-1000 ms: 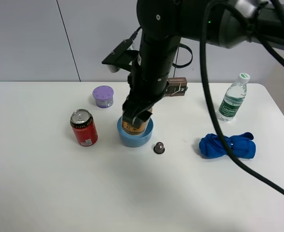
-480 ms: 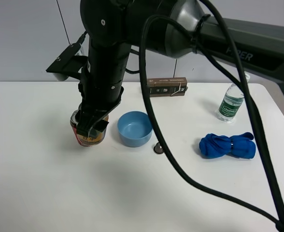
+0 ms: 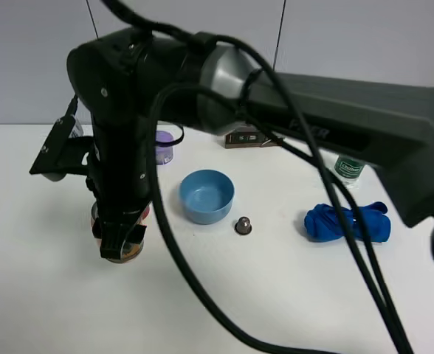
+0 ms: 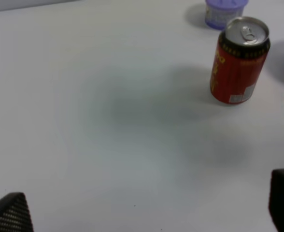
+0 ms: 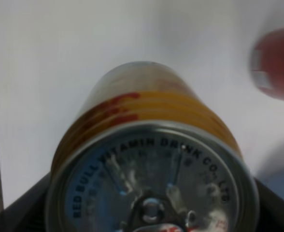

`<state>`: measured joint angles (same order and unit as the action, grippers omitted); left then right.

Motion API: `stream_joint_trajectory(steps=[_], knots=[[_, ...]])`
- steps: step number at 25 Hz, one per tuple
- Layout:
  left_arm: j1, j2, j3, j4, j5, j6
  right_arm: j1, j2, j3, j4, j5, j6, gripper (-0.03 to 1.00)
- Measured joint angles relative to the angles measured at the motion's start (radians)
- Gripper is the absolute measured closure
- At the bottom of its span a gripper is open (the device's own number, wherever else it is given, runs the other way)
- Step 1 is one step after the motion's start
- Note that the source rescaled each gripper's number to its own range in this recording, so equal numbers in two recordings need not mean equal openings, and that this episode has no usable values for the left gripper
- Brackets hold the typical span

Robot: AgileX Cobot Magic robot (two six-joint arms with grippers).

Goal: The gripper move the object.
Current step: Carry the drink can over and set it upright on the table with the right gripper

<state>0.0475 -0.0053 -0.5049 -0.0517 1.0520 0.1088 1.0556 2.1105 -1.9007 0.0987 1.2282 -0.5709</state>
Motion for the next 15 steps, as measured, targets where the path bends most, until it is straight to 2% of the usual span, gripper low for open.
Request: stream_joint_trajectory(steps=[3, 9, 15], knots=[[0.0, 0.0, 0.0, 0.0, 0.0, 0.0, 0.01, 0.042, 0.0, 0.0, -0.017, -0.021, 0.97], [0.0, 0.0, 0.0, 0.0, 0.0, 0.0, 0.026, 0.091, -0.001, -0.027, -0.139, -0.052, 0.97], [0.0, 0.0, 0.0, 0.0, 0.0, 0.0, 0.026, 0.167, -0.056, -0.033, -0.16, -0.062, 0.97]])
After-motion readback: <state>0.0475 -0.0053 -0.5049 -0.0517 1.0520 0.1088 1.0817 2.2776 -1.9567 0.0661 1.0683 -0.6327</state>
